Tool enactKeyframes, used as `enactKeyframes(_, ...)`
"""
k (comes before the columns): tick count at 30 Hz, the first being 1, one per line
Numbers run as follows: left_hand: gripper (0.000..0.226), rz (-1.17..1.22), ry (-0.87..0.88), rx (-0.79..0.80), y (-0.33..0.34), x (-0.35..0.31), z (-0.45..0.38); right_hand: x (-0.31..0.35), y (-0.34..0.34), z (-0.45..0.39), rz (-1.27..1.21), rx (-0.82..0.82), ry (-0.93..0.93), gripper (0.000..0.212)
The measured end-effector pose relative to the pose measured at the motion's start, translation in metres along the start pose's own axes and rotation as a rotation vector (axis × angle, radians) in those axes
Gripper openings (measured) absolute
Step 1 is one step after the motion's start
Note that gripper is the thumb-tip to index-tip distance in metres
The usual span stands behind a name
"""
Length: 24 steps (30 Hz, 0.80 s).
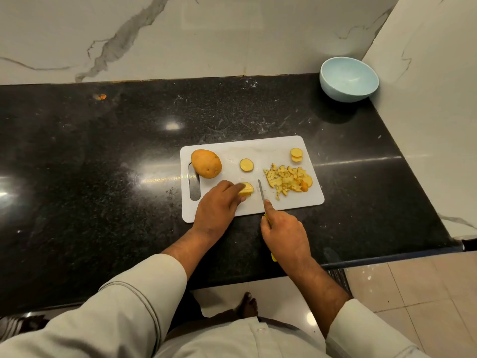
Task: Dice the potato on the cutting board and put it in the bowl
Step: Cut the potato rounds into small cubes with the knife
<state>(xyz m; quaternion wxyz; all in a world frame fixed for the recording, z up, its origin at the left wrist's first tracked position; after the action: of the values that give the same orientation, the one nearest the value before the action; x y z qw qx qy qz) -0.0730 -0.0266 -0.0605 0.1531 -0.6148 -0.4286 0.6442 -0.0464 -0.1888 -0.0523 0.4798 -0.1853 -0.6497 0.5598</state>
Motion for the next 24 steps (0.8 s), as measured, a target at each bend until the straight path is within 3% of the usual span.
enactKeyframes(5, 0.008, -0.052, 0.083, 0.02, -0.001, -0.002, 0.004, 0.0, -0.001, 0.001, 0.0, -0.011, 0.003, 0.051)
enactKeyframes(13, 0.012, 0.021, -0.001, 0.095, -0.001, -0.003, -0.005, 0.004, -0.002, 0.0, -0.002, -0.003, -0.002, 0.051)
enactKeyframes(17, 0.017, 0.019, -0.027, 0.058, 0.0, -0.002, -0.007, 0.004, -0.002, 0.0, 0.001, -0.005, -0.006, 0.051)
enactKeyframes(24, 0.016, -0.031, 0.048, 0.07, 0.0, -0.001, -0.004, 0.002, -0.003, 0.001, 0.006, -0.024, 0.0, 0.051)
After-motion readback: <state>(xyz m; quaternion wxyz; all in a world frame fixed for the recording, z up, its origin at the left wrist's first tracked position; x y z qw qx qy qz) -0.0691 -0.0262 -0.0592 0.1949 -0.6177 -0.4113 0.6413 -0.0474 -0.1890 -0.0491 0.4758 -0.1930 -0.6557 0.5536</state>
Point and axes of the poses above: each hand's wrist, its own z-axis away from the middle knuckle, its own y-axis out of the palm, x = y × z, the point moved 2 cm from there along -z, towards the middle knuckle, and after that the axes turned 9 degrees about -y, right-handed, at the moved point
